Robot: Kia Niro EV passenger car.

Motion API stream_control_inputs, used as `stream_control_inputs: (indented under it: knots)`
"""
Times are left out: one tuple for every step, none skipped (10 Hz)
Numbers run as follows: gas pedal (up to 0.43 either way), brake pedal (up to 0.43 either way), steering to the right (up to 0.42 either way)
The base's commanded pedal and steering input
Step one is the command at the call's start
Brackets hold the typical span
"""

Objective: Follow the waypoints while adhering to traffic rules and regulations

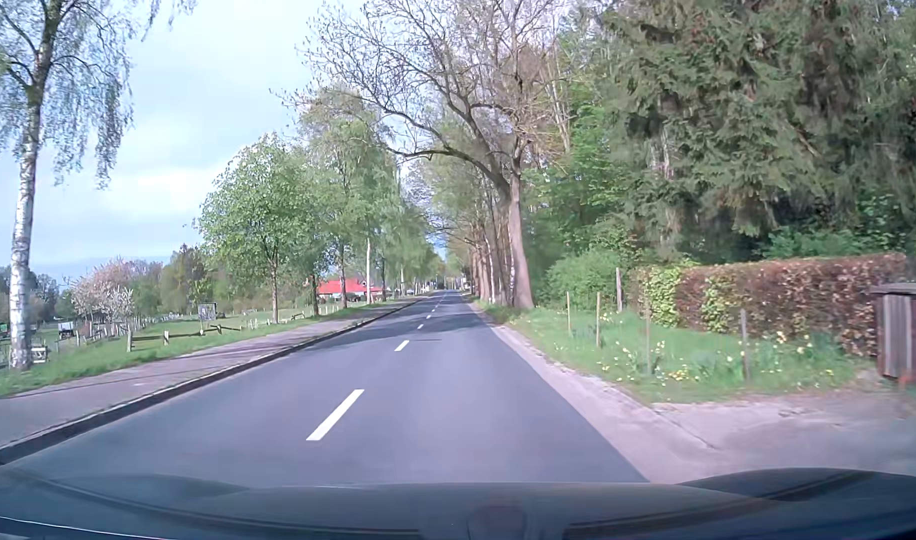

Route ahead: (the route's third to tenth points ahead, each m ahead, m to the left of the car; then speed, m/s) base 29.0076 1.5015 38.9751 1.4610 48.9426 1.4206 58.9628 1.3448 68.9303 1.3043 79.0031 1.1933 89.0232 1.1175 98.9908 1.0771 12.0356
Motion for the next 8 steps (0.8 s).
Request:
stream_control_inputs:
  knots:
    - [0.11,0.0,-0.007]
    - [0.11,0.0,-0.007]
    - [0.098,0.0,-0.007]
    - [0.087,0.0,-0.007]
    - [0.087,0.0,-0.006]
    - [0.087,0.0,-0.005]
    - [0.087,0.0,-0.004]
    - [0.087,0.0,-0.004]
